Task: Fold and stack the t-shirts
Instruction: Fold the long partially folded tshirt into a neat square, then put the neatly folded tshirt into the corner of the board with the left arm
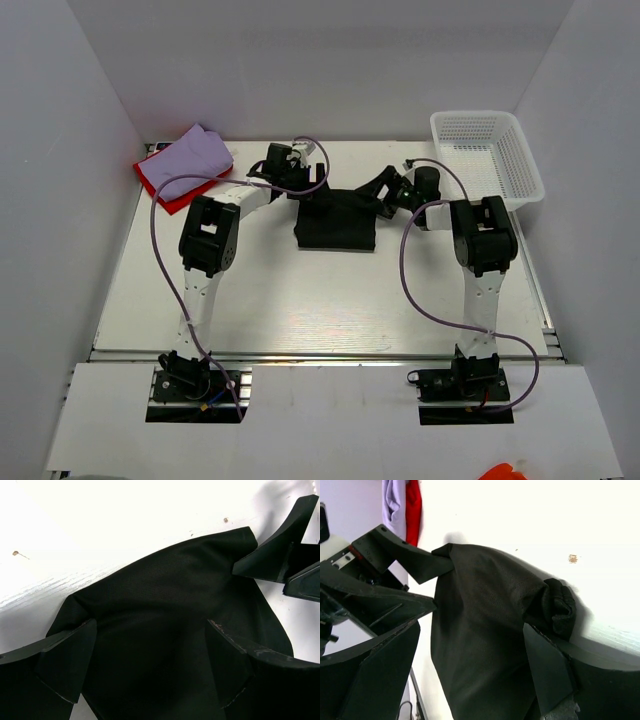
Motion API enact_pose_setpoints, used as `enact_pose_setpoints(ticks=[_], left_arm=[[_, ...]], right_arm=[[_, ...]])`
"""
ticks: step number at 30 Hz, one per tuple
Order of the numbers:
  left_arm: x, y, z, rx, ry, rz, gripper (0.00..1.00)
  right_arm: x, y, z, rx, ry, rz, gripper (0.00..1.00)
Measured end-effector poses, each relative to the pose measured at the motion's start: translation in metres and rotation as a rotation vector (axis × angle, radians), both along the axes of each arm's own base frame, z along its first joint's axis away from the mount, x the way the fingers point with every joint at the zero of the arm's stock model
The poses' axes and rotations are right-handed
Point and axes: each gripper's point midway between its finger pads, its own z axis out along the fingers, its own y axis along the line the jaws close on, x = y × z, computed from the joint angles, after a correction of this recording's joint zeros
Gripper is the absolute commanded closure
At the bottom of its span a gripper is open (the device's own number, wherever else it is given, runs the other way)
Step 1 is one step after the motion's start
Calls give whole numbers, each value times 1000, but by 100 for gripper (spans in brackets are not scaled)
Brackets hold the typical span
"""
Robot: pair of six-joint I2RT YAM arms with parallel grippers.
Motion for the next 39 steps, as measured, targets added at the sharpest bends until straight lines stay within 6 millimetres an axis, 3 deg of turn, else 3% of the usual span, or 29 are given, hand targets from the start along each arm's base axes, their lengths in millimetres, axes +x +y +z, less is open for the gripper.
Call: enact_pose_setpoints(ticks=[5,8,10,13,16,18,21,25,27,29,33,34,36,39], left_arm=[[-1,2,4,18,-1,-2,0],[2,8,12,65,-7,27,0],[0,12,24,89,-17,42,0],[-9,21,53,99,-46,65,0],[-33,34,77,110,-62,94,0],[-46,40,87,114,-63,111,0],[-60,43,81,125,-41,128,0],[-74,43,39,175,60,130,4],[-79,42,14,206,108,130,7],[-83,41,-10,240,153,128,12],[-62,24,-4,241,111,134,29],[-60,21,-9,251,111,136,41],[-59,18,-18,281,108,146,50],[-57,17,-21,329,87,166,54]], right_arm=[[-2,-2,6,-6,-25,44,10],[-7,-7,21,-51,-69,63,10],[-15,-12,46,-85,-122,67,10],[-33,-20,99,-133,-257,62,10],[-60,-28,148,-158,-384,49,10],[-79,-34,161,-169,-425,40,10],[-105,-42,147,-192,-406,26,10],[-136,-49,103,-224,-271,25,10],[-146,-52,93,-236,-227,30,10],[-150,-53,93,-248,-219,33,10],[-155,-56,108,-258,-261,27,10],[-157,-56,111,-259,-271,26,10],[-158,-57,117,-263,-288,24,10],[-160,-59,122,-271,-302,15,10]])
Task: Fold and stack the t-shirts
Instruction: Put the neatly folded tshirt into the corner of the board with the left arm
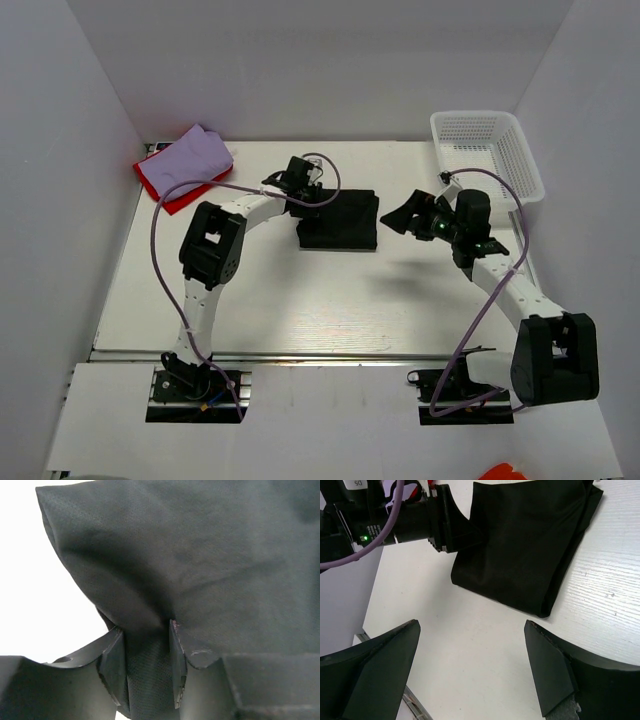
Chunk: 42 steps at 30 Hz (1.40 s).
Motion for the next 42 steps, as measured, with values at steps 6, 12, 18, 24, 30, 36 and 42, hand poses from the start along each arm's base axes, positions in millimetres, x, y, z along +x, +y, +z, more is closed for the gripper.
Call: enact_pose_setpoints(ticks=[6,12,18,24,30,36,42], left_arm=[[0,-3,-2,103,-26,28,60],[0,-8,-3,125,-30,33,100],[3,-8,-2,136,-50,26,100],[7,7,5,219,-110,20,100],[29,31,35,324,-186,36,100],[69,45,110,349,-320,95,100],[105,80,157,337,-396,189,100]], right_arm=[[-3,-3,9,-4,-28,-14,10],[-7,-6,17,-11,-62,-28,10],[-7,-8,17,-25,-74,-34,10],[-8,-8,15,-29,-68,-32,10],[-8,-8,14,-31,-64,-32,10],[-7,-9,9,-38,-50,-34,10],[-6,-11,5,-51,-44,-45,10]])
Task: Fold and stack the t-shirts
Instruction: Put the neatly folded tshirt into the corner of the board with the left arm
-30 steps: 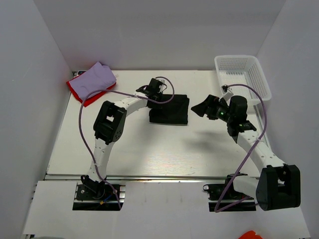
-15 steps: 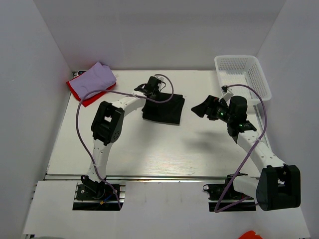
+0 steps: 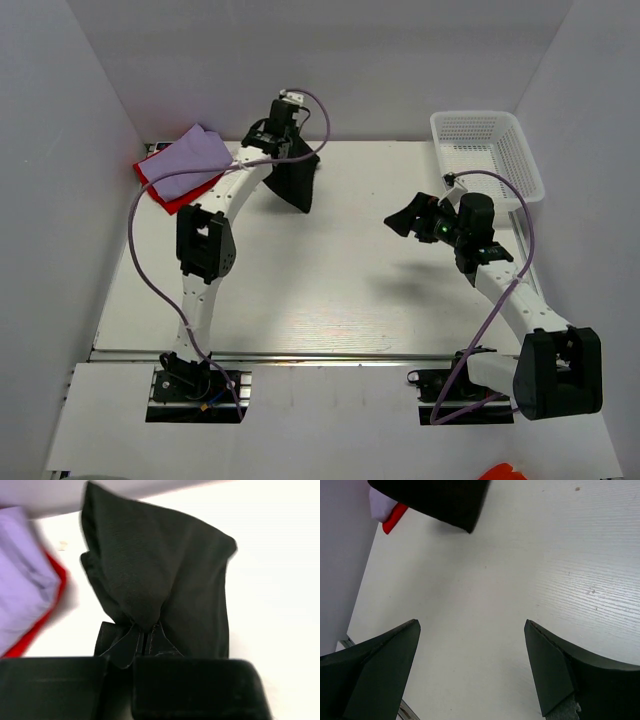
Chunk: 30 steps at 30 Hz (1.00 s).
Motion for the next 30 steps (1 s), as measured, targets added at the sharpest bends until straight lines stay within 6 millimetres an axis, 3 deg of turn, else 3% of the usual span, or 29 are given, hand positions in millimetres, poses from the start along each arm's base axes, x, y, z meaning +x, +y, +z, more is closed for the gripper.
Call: enact_pose_setpoints(ticks=[10,15,20,30], left_arm=[[41,109,13,4,-58,173,100],[55,155,36,-11,-127,246,100],[69,190,63,-40,-220,290,100],[81,247,83,-100,-313,352,100]], right_arm=[[1,-2,-11,-20,29,-4,10],[1,-1,-19,-25,55,1,10],[0,1,-23,-20,70,17,10],[8,5,-22,-23,82,39,10]])
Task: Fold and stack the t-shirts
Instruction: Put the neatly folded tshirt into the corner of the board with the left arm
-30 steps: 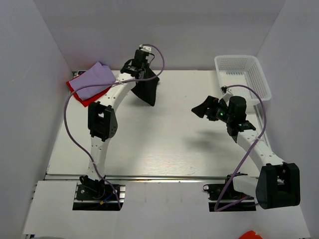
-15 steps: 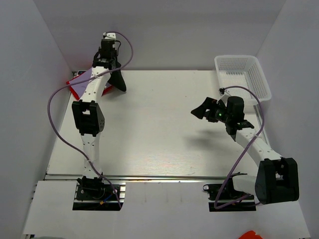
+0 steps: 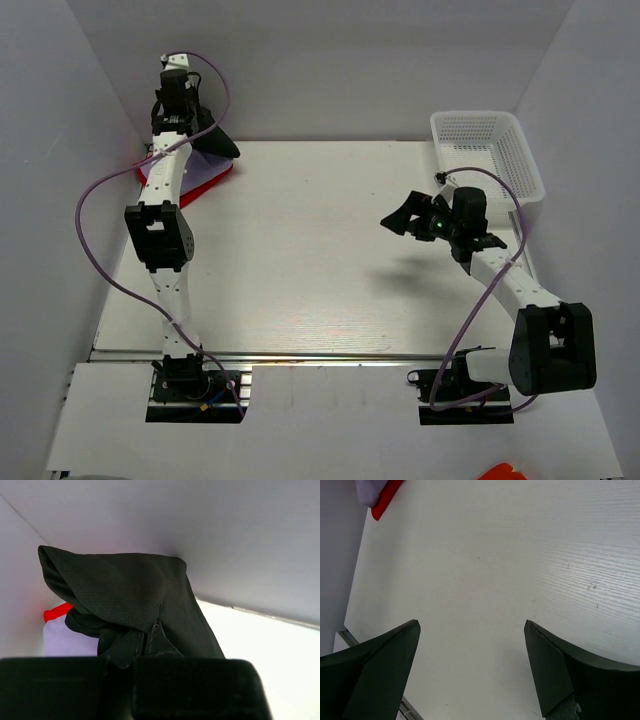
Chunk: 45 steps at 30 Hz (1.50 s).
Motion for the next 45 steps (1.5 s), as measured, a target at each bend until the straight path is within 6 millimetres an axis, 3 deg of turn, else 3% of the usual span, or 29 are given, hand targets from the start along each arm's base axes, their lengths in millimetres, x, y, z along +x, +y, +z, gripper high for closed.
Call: enact_pose_setpoints(ticks=[5,14,25,32,37,38,45], left_arm=[[1,27,-4,-40,-15,40,100],[-20,60,-83,-109,144,115,100],[-25,69,-87,-125,154,154,100],[-39,81,-111,-130,213,193,100],[-44,87,-117,-139,234,214,100],[-45,88,-117,-138,237,221,84],[-56,99,-125,-136,271,268,58]], right_arm=[[5,2,-2,-3,9,15,10],[7,7,-10,8,44,46,10],[6,8,-14,1,62,55,10],[7,8,-20,-5,78,60,10],[7,8,-22,-7,84,63,10],[8,8,-23,-7,86,63,10],[8,9,-27,-8,100,68,10]])
